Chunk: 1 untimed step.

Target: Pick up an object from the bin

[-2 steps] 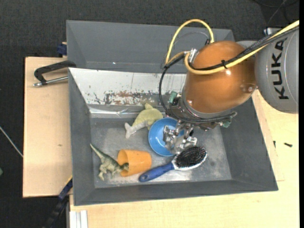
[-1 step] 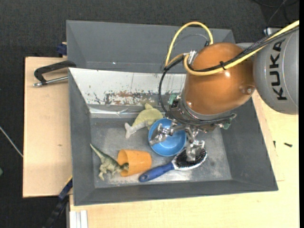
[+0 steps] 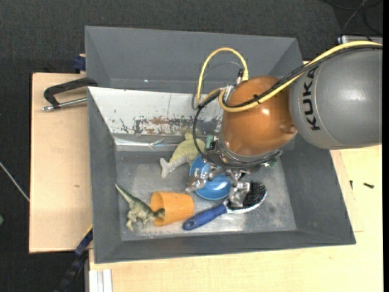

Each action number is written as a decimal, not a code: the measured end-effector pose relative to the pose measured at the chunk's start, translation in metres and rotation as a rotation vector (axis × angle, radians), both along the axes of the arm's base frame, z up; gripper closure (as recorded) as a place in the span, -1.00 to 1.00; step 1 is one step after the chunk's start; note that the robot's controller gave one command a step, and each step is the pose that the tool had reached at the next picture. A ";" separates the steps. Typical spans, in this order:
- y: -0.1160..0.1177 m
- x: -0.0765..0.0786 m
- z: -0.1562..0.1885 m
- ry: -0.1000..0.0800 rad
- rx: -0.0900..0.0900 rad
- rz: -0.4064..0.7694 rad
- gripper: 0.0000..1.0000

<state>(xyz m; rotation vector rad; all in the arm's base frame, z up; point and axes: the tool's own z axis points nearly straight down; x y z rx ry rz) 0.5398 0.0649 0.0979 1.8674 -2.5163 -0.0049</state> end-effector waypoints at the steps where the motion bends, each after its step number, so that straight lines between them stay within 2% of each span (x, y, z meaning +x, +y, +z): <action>1: -0.003 0.001 -0.002 -0.015 0.004 0.001 1.00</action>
Offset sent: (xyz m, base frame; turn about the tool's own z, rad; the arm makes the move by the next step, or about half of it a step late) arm 0.0000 0.0000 0.0000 0.0000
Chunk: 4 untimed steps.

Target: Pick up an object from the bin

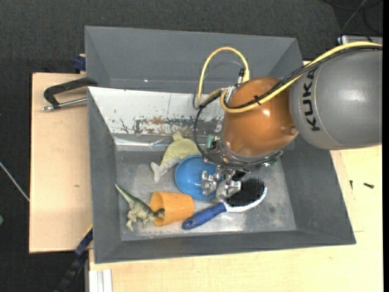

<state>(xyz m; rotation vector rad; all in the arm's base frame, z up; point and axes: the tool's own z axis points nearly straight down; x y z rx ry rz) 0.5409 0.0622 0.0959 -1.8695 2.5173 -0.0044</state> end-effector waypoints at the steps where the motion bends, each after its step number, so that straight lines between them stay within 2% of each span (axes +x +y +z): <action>1: 0.002 0.007 0.085 -0.007 0.003 -0.023 1.00; 2: 0.017 0.007 0.146 -0.006 0.003 -0.018 1.00; 3: 0.017 0.053 -0.013 0.016 -0.001 0.028 1.00; 4: 0.026 0.044 0.154 -0.008 0.002 0.097 1.00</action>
Offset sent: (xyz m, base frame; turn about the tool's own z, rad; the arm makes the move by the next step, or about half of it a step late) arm 0.0039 0.0003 0.0796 0.0202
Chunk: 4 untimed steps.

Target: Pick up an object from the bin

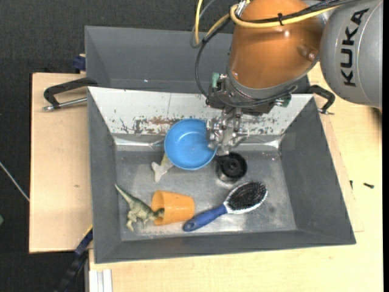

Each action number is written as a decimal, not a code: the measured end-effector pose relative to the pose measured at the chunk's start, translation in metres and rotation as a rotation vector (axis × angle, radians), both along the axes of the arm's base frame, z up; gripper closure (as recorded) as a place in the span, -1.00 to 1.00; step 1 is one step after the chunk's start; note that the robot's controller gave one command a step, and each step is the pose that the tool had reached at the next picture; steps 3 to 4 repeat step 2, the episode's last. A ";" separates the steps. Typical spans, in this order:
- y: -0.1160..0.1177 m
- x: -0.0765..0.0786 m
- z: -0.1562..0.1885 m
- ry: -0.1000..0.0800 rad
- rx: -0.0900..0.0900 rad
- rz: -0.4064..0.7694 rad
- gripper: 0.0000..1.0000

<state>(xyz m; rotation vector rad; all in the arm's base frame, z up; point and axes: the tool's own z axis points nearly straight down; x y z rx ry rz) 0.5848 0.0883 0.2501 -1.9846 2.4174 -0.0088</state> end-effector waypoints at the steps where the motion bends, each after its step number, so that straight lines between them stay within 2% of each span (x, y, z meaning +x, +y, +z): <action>1: 0.036 -0.028 -0.122 0.021 -0.002 0.104 1.00; 2: 0.046 -0.028 -0.124 0.014 -0.003 0.100 1.00; 4: 0.046 -0.028 -0.124 0.014 -0.003 0.100 1.00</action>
Offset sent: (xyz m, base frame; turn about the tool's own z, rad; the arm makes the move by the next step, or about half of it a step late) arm -0.0255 0.0329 -0.1183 -0.1017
